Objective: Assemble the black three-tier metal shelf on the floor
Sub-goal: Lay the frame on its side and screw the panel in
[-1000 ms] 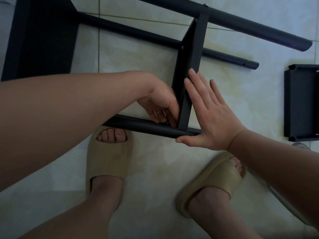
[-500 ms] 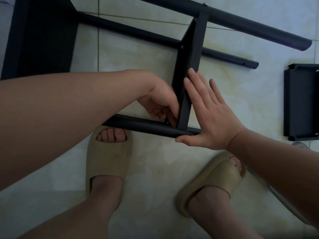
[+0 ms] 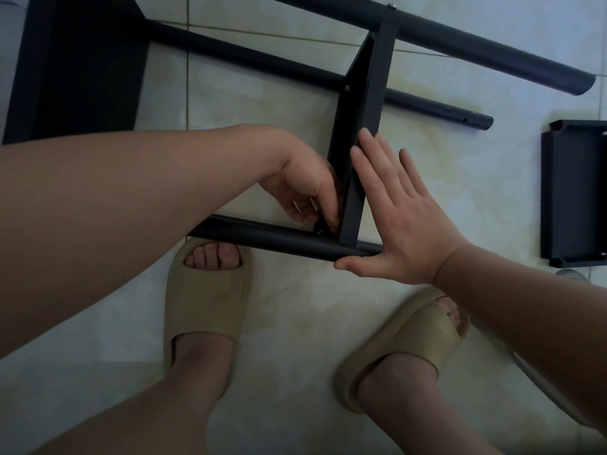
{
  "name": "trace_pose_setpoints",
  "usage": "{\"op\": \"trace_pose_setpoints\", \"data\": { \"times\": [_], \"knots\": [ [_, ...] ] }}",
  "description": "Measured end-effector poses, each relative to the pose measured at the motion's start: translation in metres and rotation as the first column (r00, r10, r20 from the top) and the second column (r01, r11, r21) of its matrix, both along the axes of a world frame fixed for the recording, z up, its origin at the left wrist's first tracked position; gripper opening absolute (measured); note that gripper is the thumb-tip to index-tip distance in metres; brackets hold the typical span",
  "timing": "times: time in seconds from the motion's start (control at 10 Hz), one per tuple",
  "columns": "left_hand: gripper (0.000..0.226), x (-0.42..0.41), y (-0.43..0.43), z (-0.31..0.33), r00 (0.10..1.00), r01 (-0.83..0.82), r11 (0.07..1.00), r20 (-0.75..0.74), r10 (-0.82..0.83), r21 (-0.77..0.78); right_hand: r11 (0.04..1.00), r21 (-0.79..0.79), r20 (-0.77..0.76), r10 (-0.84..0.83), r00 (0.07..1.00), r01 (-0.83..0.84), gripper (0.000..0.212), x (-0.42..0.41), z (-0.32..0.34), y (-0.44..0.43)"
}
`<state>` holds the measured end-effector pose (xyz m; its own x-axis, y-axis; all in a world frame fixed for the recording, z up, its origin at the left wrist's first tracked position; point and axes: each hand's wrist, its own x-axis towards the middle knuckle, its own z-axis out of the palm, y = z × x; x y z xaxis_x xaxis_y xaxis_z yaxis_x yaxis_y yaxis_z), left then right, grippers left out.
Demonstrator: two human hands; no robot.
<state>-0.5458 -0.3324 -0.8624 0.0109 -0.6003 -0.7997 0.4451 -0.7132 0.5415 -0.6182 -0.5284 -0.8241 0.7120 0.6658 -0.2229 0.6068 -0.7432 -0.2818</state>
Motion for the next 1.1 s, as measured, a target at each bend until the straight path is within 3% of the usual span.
{"op": "trace_pose_setpoints", "data": {
  "times": [0.2, 0.6, 0.8, 1.1],
  "knots": [
    [0.005, -0.0052, -0.0039, -0.0006, 0.999, 0.014, 1.000, -0.044, -0.014, -0.010, 1.000, -0.009, -0.010, 0.002, 1.000, -0.002, 0.125, -0.0004, -0.0002, 0.0002],
    [0.015, -0.0062, -0.0026, -0.0006, 0.999, -0.042, 0.998, -0.034, 0.041, -0.049, 1.000, -0.002, -0.001, 0.005, 1.000, -0.005, 0.124, -0.0004, -0.0005, -0.0003],
    [0.007, -0.0071, -0.0028, -0.0004, 0.997, -0.027, 1.000, -0.070, 0.027, -0.008, 1.000, -0.004, -0.001, 0.002, 1.000, -0.002, 0.125, -0.0004, -0.0001, -0.0001],
    [0.017, -0.0111, -0.0055, -0.0028, 0.993, -0.102, 0.994, -0.066, 0.100, -0.026, 1.000, -0.003, -0.001, 0.003, 1.000, -0.003, 0.125, -0.0006, -0.0009, -0.0002]
  ]
}}
